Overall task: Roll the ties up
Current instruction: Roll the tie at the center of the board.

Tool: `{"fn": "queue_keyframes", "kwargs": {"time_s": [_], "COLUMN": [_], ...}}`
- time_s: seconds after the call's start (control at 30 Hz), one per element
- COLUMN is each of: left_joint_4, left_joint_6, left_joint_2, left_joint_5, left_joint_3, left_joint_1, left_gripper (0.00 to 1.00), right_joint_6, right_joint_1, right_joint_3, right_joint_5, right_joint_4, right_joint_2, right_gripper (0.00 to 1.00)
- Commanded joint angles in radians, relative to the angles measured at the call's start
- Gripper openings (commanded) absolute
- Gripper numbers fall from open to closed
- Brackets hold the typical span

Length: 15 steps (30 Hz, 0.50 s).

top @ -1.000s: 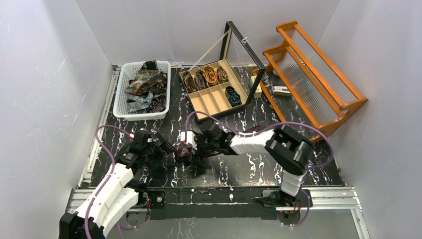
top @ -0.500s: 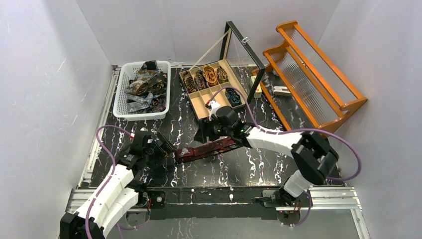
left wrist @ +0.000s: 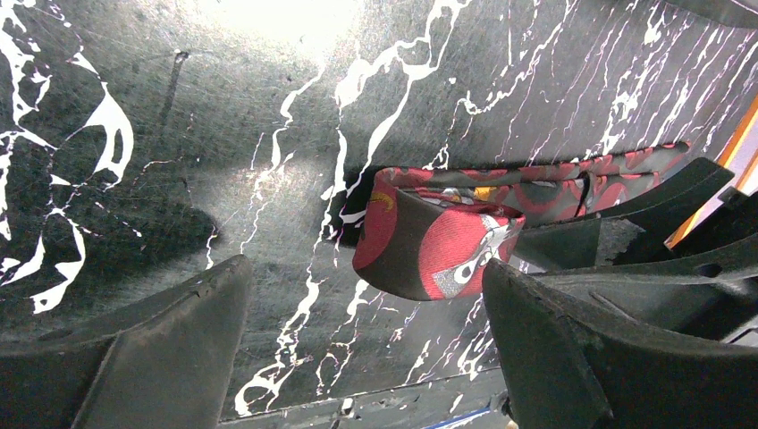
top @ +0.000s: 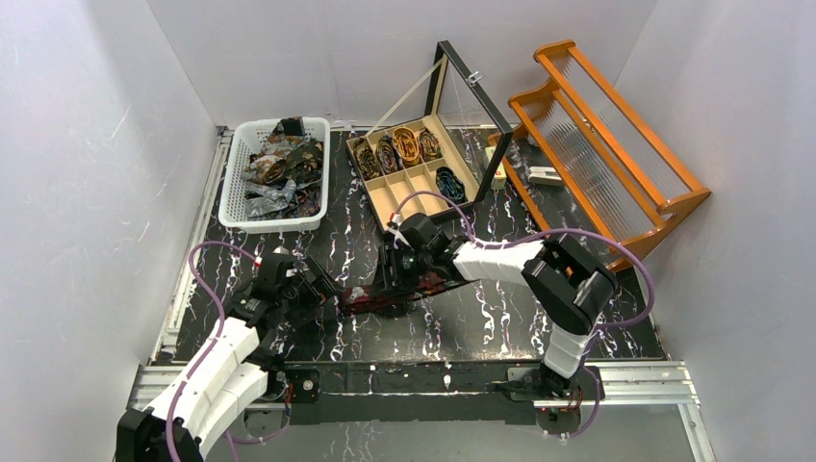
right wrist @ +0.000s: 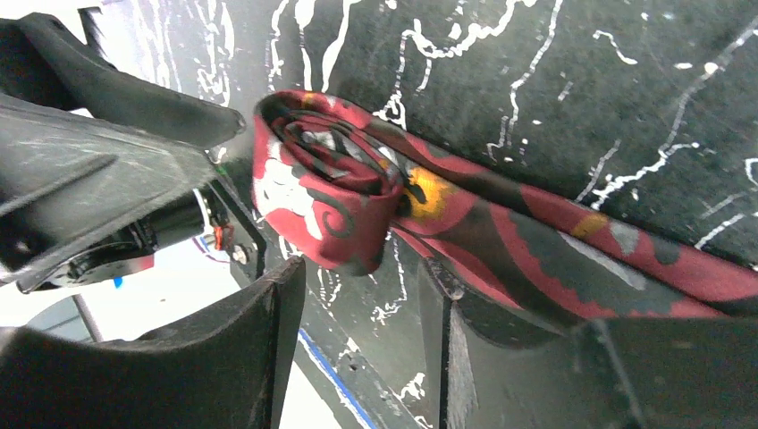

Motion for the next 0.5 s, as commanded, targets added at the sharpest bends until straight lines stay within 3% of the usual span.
{"fn": "queue_keyframes", "kwargs": {"time_s": [0.0,0.17,0.47], "left_joint_4": [0.006,0.009,0.009], "left_joint_6": [0.023,0.023,0.023], "left_joint_2": [0.009,0.003,0.003], "left_joint_5": [0.024,0.028,0.028], "left_joint_3": [-0.013,-0.013,-0.016], "left_joint_1": [0.006,0.005,0.005], "left_gripper": [0.96,0.95,0.94], "right_joint_6": [0.02,0.027,-0.029], "right_joint_1": [0.008,0.01,0.015], "right_joint_3": [0.072,0.121,0.129], "right_joint_5": [-0.037,-0.029,0.062], "right_joint_4": [-0.007,-0.042,-0.153], "right_joint_2": [0.008,0.053,0.107], "right_gripper": [0.59,0.58,0.42]}}
